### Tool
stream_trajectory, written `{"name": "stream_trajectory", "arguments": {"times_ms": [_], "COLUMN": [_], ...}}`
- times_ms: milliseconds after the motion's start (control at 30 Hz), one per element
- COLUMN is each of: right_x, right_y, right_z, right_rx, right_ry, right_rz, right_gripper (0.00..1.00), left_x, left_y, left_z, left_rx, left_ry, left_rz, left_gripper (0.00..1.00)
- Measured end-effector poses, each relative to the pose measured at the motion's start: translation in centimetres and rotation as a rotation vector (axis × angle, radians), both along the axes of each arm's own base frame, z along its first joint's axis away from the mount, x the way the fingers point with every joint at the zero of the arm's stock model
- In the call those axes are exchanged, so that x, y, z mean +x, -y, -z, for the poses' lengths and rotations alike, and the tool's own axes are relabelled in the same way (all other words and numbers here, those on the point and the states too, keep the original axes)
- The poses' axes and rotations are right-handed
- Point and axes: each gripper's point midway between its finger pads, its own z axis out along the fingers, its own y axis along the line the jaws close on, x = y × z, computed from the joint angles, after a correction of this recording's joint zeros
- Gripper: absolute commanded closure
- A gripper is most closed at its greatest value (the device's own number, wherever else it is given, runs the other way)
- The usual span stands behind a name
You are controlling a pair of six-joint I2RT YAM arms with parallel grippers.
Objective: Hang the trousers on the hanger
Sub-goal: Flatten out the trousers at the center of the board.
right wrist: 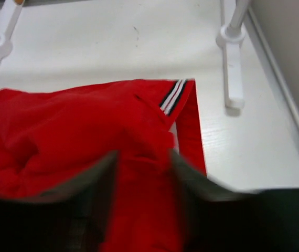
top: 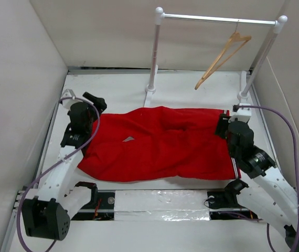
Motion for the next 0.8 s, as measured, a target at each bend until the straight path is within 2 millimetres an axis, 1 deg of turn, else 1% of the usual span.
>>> {"name": "stream_trajectory", "arguments": {"times_ms": [67,100,133,167,200,233,267,333,400,433,467,500,533,567,600,633,667,733,800], "right_x": [-0.3,-0.5,-0.6,-0.6,-0.6,-0.5,-0.5,-0.6,-1.0,-1.3,-1.9,-2.5,-3.2,-3.9,-4.7,-5.4,-5.9,-6.7,-7.0], "right_y": [0.5,0.5,0.3,-0.1,-0.7,-1.6,-2.9,-6.3,-10.7,-12.2,-15.2,-17.0,-18.8,-20.2,-21.3,-22.3,-22.9,-23.8,-24.3], "right_z": [0.4,0.4,0.1,-0.4,-0.9,-1.3,-1.8,-2.3,-1.8,-1.6,0.1,1.0,2.2,3.5,4.6,5.5,6.2,7.1,7.8], "right_rx": [0.007,0.015,0.026,0.041,0.058,0.068,0.089,0.116,0.121,0.122,0.096,0.086,0.068,0.050,0.033,0.026,0.016,0.015,0.020], "right_ry": [0.004,0.013,0.026,0.043,0.060,0.074,0.089,0.097,0.070,0.064,0.008,-0.019,-0.052,-0.085,-0.112,-0.129,-0.139,-0.149,-0.153], "right_rz": [0.013,0.007,-0.004,-0.030,-0.067,-0.113,-0.176,-0.320,-0.479,-0.533,-0.627,-0.684,-0.741,-0.788,-0.830,-0.865,-0.892,-0.929,-0.951], "right_gripper": [0.25,0.24,0.27,0.35,0.71,0.88,0.99,1.00,1.00,0.97,0.93,0.84,0.79,0.75,0.67,0.65,0.63,0.61,0.61], "left_x": [-1.2,-1.7,-2.0,-2.3,-2.6,-2.9,-3.2,-3.8,-3.9,-3.8,-3.7,-3.7,-3.7,-3.7,-3.6,-3.7,-3.6,-3.1,-1.9], "left_y": [-0.2,-0.3,-0.4,-0.6,-0.9,-1.2,-1.6,-2.7,-3.8,-4.5,-5.3,-6.1,-7.0,-7.8,-8.5,-9.2,-9.7,-10.7,-11.8], "left_z": [1.3,2.0,2.6,3.4,4.4,5.5,6.5,8.4,9.1,9.3,9.6,9.9,10.3,10.6,10.9,11.1,11.1,10.7,10.0], "left_rx": [-0.003,-0.005,-0.005,-0.007,-0.006,-0.004,-0.001,0.000,-0.005,-0.014,-0.023,-0.035,-0.047,-0.057,-0.061,-0.062,-0.058,-0.049,-0.039], "left_ry": [-0.009,-0.014,-0.020,-0.030,-0.047,-0.067,-0.087,-0.128,-0.150,-0.154,-0.159,-0.168,-0.179,-0.193,-0.208,-0.221,-0.231,-0.248,-0.261], "left_rz": [-0.002,-0.006,-0.013,-0.024,-0.041,-0.058,-0.079,-0.134,-0.185,-0.211,-0.238,-0.266,-0.292,-0.316,-0.337,-0.360,-0.374,-0.398,-0.411], "left_gripper": [0.27,0.27,0.27,0.27,0.27,0.27,0.27,0.26,0.26,0.24,0.24,0.24,0.24,0.22,0.18,0.10,0.09,0.09,0.09]}}
